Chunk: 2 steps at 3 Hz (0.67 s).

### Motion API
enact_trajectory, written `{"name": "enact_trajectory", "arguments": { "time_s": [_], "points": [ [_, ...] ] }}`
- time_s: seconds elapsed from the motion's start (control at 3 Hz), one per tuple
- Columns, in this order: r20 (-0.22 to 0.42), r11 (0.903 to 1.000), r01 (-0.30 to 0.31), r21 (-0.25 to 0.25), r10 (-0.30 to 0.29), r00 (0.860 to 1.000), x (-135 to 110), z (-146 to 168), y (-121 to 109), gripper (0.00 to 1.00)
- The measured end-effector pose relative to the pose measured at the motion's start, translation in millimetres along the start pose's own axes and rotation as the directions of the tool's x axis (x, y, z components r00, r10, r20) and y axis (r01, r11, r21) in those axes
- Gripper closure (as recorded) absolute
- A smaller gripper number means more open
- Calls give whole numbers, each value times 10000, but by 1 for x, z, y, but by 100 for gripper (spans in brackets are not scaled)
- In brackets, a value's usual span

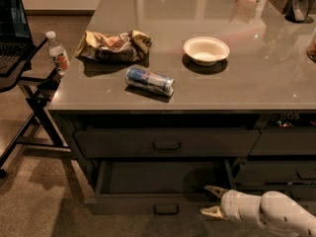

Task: Open middle drawer

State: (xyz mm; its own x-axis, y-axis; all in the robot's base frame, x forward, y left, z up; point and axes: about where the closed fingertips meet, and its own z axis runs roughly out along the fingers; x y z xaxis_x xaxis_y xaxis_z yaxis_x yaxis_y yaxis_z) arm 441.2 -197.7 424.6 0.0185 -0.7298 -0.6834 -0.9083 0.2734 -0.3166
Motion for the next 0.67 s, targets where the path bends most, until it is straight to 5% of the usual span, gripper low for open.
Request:
{"name": "enact_trajectory", "arguments": {
  "time_s": [0.67],
  "points": [
    [29,9999,80,-126,-80,10000,6,-5,16,84]
  ]
}}
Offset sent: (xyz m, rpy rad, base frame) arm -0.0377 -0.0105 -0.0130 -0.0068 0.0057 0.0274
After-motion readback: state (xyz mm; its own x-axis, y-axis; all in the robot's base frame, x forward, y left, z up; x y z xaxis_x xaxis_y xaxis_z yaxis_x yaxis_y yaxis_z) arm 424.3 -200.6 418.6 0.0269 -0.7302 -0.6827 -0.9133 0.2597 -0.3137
